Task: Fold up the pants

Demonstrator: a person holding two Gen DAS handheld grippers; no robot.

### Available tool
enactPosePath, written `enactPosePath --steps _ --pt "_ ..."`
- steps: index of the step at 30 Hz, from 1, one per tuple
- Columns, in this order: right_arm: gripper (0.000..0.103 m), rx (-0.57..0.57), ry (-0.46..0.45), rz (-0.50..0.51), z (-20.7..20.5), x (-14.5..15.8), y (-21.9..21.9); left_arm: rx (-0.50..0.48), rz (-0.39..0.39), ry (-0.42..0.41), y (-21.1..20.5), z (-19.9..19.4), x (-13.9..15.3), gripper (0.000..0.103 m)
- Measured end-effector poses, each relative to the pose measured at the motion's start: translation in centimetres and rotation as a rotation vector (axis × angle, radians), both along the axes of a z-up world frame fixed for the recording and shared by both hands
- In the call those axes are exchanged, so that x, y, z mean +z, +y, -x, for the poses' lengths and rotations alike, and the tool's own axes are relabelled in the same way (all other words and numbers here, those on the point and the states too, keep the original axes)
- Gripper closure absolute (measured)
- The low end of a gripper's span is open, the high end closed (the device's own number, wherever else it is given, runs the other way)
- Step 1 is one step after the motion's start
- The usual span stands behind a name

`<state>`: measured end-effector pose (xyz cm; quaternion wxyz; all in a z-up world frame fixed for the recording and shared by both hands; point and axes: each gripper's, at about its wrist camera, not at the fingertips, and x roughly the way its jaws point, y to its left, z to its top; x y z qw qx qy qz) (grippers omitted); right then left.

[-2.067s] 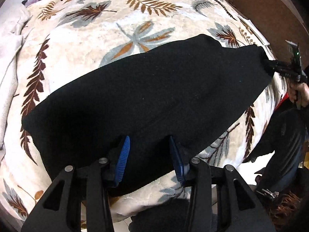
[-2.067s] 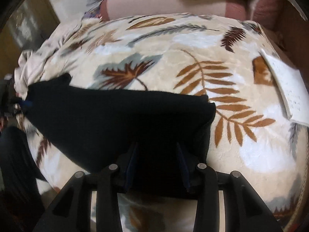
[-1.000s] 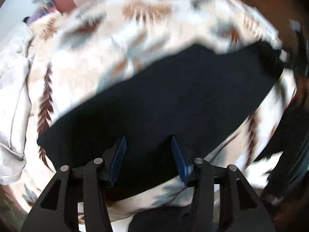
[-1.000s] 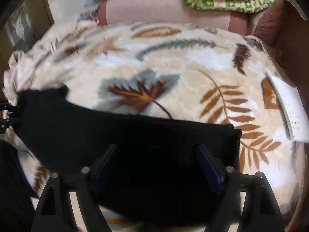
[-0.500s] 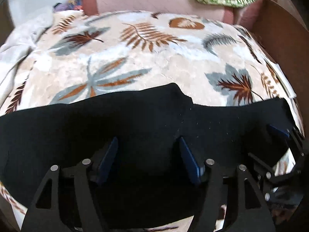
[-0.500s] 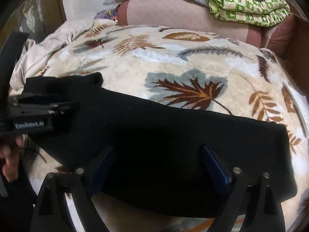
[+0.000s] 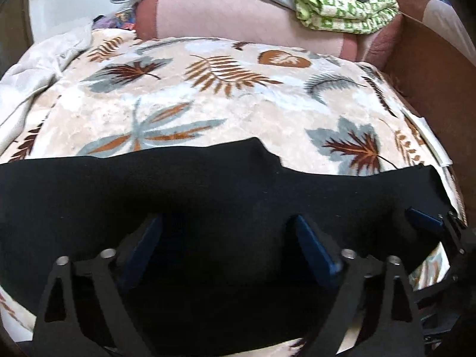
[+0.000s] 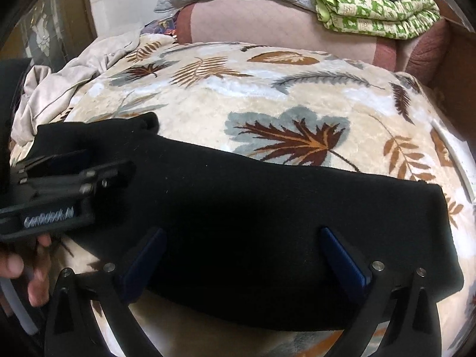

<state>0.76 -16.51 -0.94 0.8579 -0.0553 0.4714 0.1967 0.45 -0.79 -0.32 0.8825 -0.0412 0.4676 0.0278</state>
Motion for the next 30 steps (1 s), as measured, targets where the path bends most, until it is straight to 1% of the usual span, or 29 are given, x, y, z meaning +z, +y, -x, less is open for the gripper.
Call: enactPosePath --steps 3,6,11,17,19,20,21,22,23,24,25,26,27,28,29,30 --pt "0.0 -0.011 -0.004 0.0 0.0 0.0 0.0 -0.022 -0.032 0.005 -0.8 -0.1 -0.3 0.001" --pt "0.0 -0.026 -0.015 0.009 0.1 -0.1 0.2 -0.027 -0.053 0.005 -1.2 -0.1 -0.5 0.0" --pt "0.001 -0.035 -0.082 0.01 1.0 -0.4 0.2 -0.025 -0.062 0.005 -1.2 -0.1 -0.6 0.0" --pt "0.001 -0.032 -0.076 0.016 0.8 -0.3 0.3 -0.021 -0.068 -0.006 -1.3 0.0 -0.6 0.0" --pt "0.001 -0.022 -0.072 0.021 0.7 0.0 0.2 -0.018 -0.074 -0.011 -1.4 0.5 -0.1 0.0" --pt "0.002 -0.012 -0.067 0.03 0.6 0.3 0.2 -0.008 -0.072 -0.021 -1.4 1.1 0.3 0.0" --pt "0.006 -0.01 -0.079 0.034 0.8 0.8 0.1 0.012 -0.068 -0.047 -1.2 2.0 1.0 0.0" --pt "0.006 -0.034 -0.135 0.034 1.1 1.8 -0.6 0.042 -0.062 -0.091 -0.7 3.5 1.8 0.0" --pt "0.005 -0.075 -0.184 0.028 1.4 2.6 -1.6 0.065 -0.066 -0.117 -0.1 4.5 2.2 0.0" --pt "0.004 -0.107 -0.201 0.029 1.6 2.9 -2.3 0.098 -0.078 -0.136 0.6 5.5 2.4 0.0" --pt "0.003 -0.152 -0.201 0.034 1.4 2.9 -3.4 0.145 -0.085 -0.141 1.8 6.5 2.3 0.0" --pt "0.003 -0.184 -0.167 0.033 1.1 2.3 -4.5 0.183 -0.083 -0.13 2.9 6.8 2.0 0.0" --pt "0.003 -0.197 -0.116 0.026 0.8 1.5 -5.2 0.231 -0.077 -0.111 4.2 7.1 1.6 0.0" --pt "0.003 -0.203 -0.07 0.024 0.5 0.6 -5.7 0.256 -0.071 -0.087 5.4 7.0 1.2 0.0" --pt "0.001 -0.198 -0.022 0.027 0.2 -0.4 -6.0 0.259 -0.069 -0.066 6.0 6.8 0.6 0.0" --pt "0.001 -0.178 -0.029 0.021 0.4 -0.9 -6.2 0.239 -0.073 -0.049 6.3 6.4 0.1 0.0"
